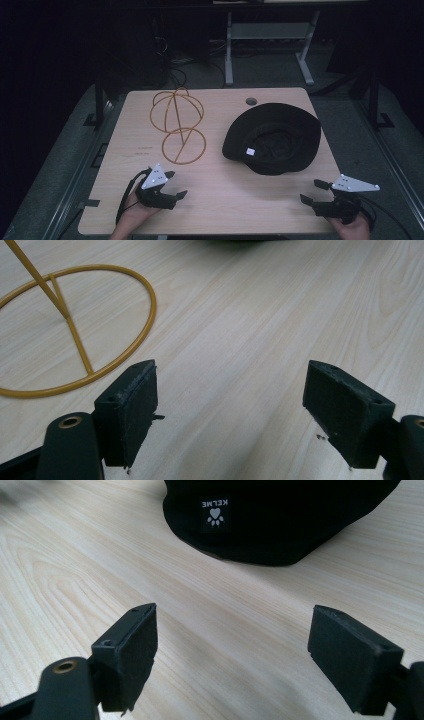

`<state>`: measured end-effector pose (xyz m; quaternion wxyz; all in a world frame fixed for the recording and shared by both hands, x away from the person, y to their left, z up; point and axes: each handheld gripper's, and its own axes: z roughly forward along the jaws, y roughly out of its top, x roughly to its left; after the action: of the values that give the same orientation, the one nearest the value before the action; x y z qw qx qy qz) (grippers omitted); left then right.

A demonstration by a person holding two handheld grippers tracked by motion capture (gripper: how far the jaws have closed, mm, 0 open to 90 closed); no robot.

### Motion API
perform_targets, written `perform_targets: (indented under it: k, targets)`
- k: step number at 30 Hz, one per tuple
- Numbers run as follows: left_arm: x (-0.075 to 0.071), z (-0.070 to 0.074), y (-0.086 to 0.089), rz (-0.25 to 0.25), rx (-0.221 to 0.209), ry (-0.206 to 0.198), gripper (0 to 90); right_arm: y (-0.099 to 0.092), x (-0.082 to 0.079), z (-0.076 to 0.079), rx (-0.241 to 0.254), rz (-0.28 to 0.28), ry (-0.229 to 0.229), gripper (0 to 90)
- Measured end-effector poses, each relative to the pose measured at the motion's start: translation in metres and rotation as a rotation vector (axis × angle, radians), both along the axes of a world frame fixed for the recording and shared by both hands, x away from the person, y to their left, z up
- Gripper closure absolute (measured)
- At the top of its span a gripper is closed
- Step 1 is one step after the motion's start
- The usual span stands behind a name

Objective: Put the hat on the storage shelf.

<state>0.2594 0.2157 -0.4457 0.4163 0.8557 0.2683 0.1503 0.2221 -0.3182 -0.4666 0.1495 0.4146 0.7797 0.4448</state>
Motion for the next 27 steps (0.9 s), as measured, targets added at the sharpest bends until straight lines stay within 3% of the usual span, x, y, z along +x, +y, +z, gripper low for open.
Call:
perform_targets:
  k: [7, 10, 21, 27]
  targets:
    - [-0.001, 0.001, 0.0, 0.007, 0.012, 0.006, 21.6, -0.004, 0.0, -0.002, 0.004, 0.0, 0.008, 19.3]
    - [-0.001, 0.002, -0.002, 0.009, -0.011, 0.01, 21.6, -0.005, 0.0, 0.0, 0.02, -0.006, 0.002, 19.3]
    - [0.005, 0.018, -0.038, -0.08, 0.002, 0.003, 22.0, -0.011, -0.001, 0.0, 0.034, -0.027, -0.003, 19.0]
    - [0.01, 0.032, -0.06, -0.126, -0.033, 0.001, 23.1, -0.011, -0.001, 0.0, 0.036, -0.023, 0.001, 18.9]
